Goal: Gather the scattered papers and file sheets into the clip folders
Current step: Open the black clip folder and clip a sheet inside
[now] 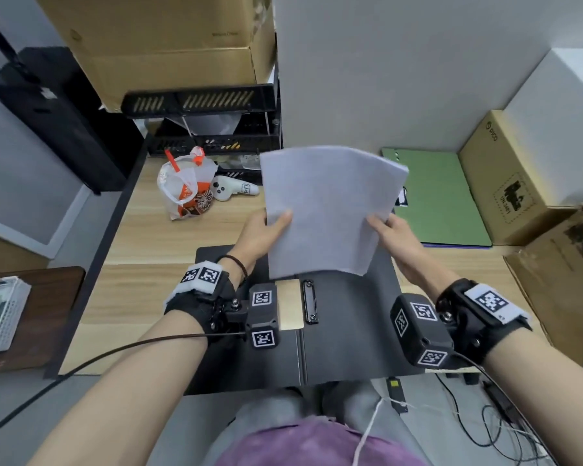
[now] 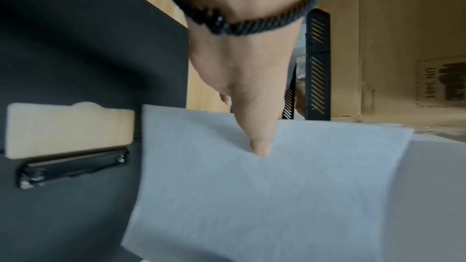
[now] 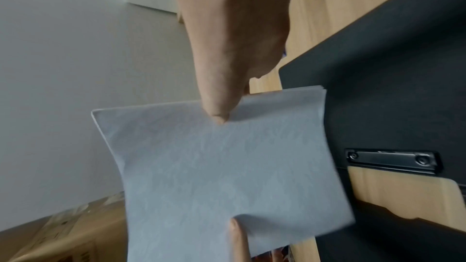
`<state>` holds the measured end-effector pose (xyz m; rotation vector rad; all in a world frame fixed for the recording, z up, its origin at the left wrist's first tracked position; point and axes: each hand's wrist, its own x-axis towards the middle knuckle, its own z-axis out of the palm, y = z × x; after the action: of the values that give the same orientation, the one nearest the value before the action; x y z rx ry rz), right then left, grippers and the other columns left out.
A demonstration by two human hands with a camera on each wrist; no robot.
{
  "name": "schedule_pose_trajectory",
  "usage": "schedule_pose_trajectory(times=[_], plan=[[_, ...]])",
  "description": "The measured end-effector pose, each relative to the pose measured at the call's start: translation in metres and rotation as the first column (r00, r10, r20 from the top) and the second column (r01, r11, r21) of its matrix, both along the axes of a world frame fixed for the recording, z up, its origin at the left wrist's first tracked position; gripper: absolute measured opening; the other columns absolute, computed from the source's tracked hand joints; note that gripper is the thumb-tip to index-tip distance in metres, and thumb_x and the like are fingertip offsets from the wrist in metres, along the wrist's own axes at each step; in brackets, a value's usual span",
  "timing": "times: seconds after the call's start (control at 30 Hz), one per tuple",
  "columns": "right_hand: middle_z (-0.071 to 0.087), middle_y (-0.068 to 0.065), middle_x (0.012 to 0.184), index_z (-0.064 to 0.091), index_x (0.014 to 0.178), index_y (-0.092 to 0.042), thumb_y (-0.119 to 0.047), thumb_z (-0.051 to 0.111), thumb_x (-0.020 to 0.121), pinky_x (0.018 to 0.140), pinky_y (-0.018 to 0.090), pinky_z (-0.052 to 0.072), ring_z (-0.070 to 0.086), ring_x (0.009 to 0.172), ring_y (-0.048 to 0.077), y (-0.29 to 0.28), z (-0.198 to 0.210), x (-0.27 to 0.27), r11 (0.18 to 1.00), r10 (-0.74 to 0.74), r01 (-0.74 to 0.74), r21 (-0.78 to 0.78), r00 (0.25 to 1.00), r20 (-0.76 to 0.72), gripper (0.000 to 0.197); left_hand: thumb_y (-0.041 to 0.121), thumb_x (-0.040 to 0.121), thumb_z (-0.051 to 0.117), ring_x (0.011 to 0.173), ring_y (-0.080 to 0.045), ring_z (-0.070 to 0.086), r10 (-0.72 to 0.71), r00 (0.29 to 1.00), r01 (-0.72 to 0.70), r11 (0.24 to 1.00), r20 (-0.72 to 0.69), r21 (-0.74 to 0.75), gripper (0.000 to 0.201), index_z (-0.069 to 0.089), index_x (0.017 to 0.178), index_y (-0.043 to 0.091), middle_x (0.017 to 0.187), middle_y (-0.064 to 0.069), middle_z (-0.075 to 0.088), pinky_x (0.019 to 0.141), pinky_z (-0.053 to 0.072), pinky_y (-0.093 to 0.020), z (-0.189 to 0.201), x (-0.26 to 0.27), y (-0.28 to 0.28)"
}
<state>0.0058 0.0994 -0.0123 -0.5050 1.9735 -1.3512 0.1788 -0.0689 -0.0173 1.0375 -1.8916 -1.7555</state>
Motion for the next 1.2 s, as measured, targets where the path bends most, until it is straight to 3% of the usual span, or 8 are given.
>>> schedule_pose_trajectory(times=[0.03,0.1,0.2,0.57,0.7,0.8,1.0,1.2], plan=[[0.069,0.013,0.112,0.064,0.106,-0.004,-0.030,0.049,0.098,0.094,0.042,0.049,0.060,0.114,0.035,-0.001,0.006,-0.003,1.000,-0.021,0.021,0.008,0.999,-0.039,0.031,0.022,0.095,0.059,0.084,0.004,0.061,0.017,1.000,-0.017,1.000,0.004,-0.010,0.023,0.063,0.116,0.014,0.110,0.002,0.066,0.066,0.050,-0.005,0.008,-0.006,0.000],[0.058,0.009,0.085,0.055,0.090,0.003,-0.040,0.050,0.088,0.072,0.036,0.043,0.046,0.079,0.014,-0.002,0.008,-0.014,0.999,-0.034,0.035,0.019,0.997,-0.073,0.043,0.021,0.095,0.059,0.080,0.002,0.060,0.024,0.999,-0.024,1.000,0.035,0.003,0.023,0.063,0.116,0.012,0.105,0.003,0.065,0.059,0.049,-0.004,0.017,-0.015,-0.001],[0.036,0.003,0.078,0.042,0.077,-0.013,-0.034,0.049,0.086,0.064,0.032,0.025,0.033,0.072,0.018,0.003,-0.003,-0.027,0.998,0.003,0.000,0.070,0.999,-0.049,0.024,0.020,0.095,0.058,0.077,0.003,0.060,-0.027,0.995,0.022,0.999,0.101,0.050,0.022,0.063,0.115,0.013,0.101,0.005,0.065,0.054,0.046,-0.004,0.013,-0.020,0.005],[0.073,0.007,0.105,0.063,0.118,-0.009,-0.019,0.054,0.098,0.067,0.028,0.055,0.071,0.085,0.020,0.080,-0.090,-0.041,0.929,0.105,-0.231,0.289,0.914,0.392,0.024,0.025,0.094,0.050,0.087,-0.021,0.063,-0.053,0.900,-0.081,0.955,0.432,0.286,0.024,0.066,0.106,0.010,0.101,-0.003,0.068,0.067,0.048,-0.026,-0.089,-0.015,0.076],[0.069,0.017,0.113,0.058,0.123,-0.004,-0.004,0.047,0.098,0.089,0.048,0.055,0.068,0.099,0.035,0.089,-0.104,-0.045,0.922,0.144,-0.274,0.273,0.898,0.415,0.027,0.025,0.095,0.049,0.072,-0.012,0.060,0.002,0.878,-0.150,0.950,0.479,0.272,0.016,0.061,0.085,0.020,0.080,0.006,0.064,0.061,0.047,-0.021,-0.106,-0.022,0.101],[0.071,0.010,0.110,0.059,0.120,-0.010,-0.003,0.045,0.098,0.086,0.043,0.055,0.070,0.093,0.027,0.094,-0.116,-0.055,0.928,0.154,-0.281,0.247,0.889,0.432,0.027,0.020,0.093,0.044,0.063,-0.015,0.050,0.121,0.838,-0.231,0.962,0.532,0.146,0.024,0.056,0.072,0.016,0.068,0.004,0.054,0.051,0.042,-0.025,-0.112,-0.028,0.108],[0.069,0.010,0.115,0.055,0.126,-0.010,-0.002,0.045,0.098,0.074,0.033,0.057,0.070,0.090,0.022,0.110,-0.132,-0.068,0.947,0.119,-0.232,0.224,0.897,0.426,0.031,0.015,0.085,0.063,0.100,-0.025,0.059,0.231,0.730,-0.236,0.968,0.643,-0.080,0.023,0.062,0.107,0.021,0.093,0.002,0.057,0.089,0.051,-0.038,-0.120,-0.020,0.110],[0.071,-0.008,0.092,0.060,0.107,-0.017,-0.001,0.044,0.098,0.058,0.017,0.053,0.071,0.072,0.002,0.122,-0.133,-0.067,0.960,0.131,-0.221,0.172,0.897,0.422,0.025,0.026,0.078,0.072,0.083,-0.023,0.054,0.243,0.640,-0.101,0.967,0.729,-0.233,0.026,0.054,0.094,0.015,0.088,-0.001,0.057,0.071,0.037,-0.027,-0.126,-0.030,0.110]])
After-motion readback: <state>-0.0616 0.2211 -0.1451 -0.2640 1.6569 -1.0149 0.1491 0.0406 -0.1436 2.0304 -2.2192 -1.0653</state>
